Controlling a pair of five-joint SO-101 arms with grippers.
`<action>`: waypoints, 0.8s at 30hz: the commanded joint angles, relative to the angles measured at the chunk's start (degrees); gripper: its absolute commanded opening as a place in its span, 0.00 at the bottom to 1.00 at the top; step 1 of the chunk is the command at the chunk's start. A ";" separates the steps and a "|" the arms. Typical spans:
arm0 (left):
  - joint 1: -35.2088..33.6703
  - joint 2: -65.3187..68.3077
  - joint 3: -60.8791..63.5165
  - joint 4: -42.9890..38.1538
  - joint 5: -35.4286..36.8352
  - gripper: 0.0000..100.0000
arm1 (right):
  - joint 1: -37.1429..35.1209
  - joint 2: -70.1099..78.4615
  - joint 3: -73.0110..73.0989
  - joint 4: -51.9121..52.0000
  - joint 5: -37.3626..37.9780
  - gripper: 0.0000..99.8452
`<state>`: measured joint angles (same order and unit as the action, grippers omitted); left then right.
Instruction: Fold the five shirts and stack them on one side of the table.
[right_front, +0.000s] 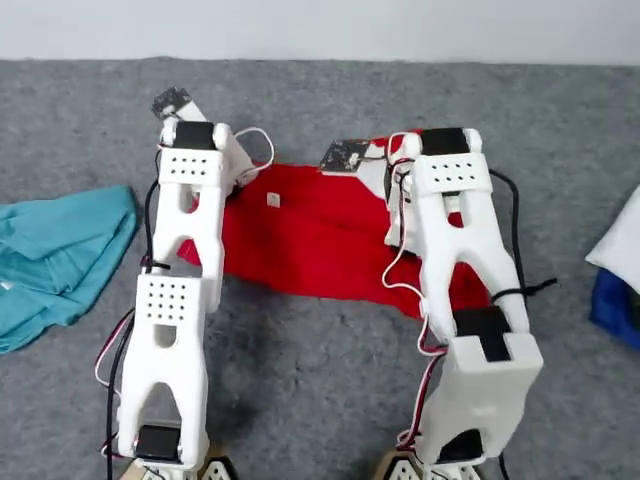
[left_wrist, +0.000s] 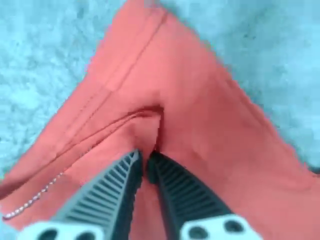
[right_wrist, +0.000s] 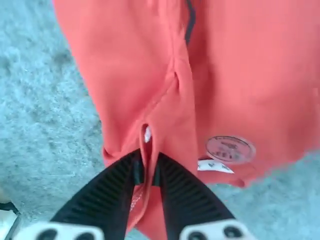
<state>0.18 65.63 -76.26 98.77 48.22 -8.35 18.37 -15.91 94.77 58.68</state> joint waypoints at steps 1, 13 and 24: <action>0.35 -6.86 0.04 1.93 -0.53 0.01 | 0.66 -4.70 -2.37 0.48 0.26 0.01; -0.26 -14.95 7.60 1.93 -0.53 0.01 | 4.70 -4.44 -2.29 -9.71 -4.04 0.01; -4.66 -13.19 7.25 -0.53 -1.67 0.01 | 5.85 0.40 -2.64 -23.16 -9.85 0.01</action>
<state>-2.73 54.90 -68.35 98.95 47.25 -3.34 19.16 -15.91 76.04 51.21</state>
